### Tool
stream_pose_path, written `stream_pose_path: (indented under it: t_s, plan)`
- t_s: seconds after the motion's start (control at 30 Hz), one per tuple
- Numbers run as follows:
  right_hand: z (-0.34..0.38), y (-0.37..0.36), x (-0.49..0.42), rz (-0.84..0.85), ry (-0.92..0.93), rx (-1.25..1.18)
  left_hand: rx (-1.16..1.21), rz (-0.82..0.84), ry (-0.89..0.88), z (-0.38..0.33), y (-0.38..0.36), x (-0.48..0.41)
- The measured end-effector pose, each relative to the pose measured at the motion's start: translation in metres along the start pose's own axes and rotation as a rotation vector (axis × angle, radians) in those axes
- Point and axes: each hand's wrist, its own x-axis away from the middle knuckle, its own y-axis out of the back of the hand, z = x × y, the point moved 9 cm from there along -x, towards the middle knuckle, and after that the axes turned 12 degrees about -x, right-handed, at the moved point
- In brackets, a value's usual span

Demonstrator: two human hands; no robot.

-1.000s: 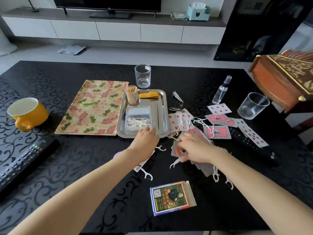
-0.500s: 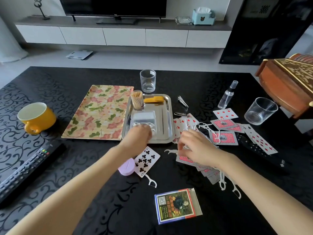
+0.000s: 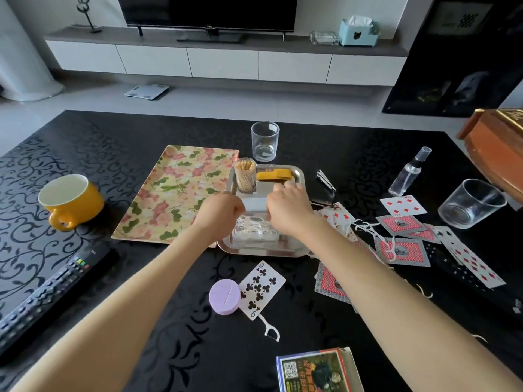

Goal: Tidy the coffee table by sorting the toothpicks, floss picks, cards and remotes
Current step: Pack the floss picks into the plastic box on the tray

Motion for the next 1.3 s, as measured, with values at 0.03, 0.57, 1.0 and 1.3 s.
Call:
stream_pose_path:
  t_s: [0.03, 0.57, 1.0, 1.3]
  plan:
    - [0.006, -0.002, -0.004, 0.008, 0.005, 0.025, 0.032, -0.018, 0.037, 0.008, 0.001, 0.003]
    - [-0.058, -0.01, 0.108, 0.101, -0.2, -0.434, 0.034, 0.233, -0.477, -0.079, -0.012, 0.111]
    - [-0.171, -0.02, 0.226, -0.093, -0.68, -0.374, -0.377, 0.273, -0.648, -0.104, -0.053, 0.126]
    - [-0.168, -0.048, 0.254, -0.094, -0.811, -0.363, -0.122, 0.282, -0.433, -0.111, -0.053, 0.117]
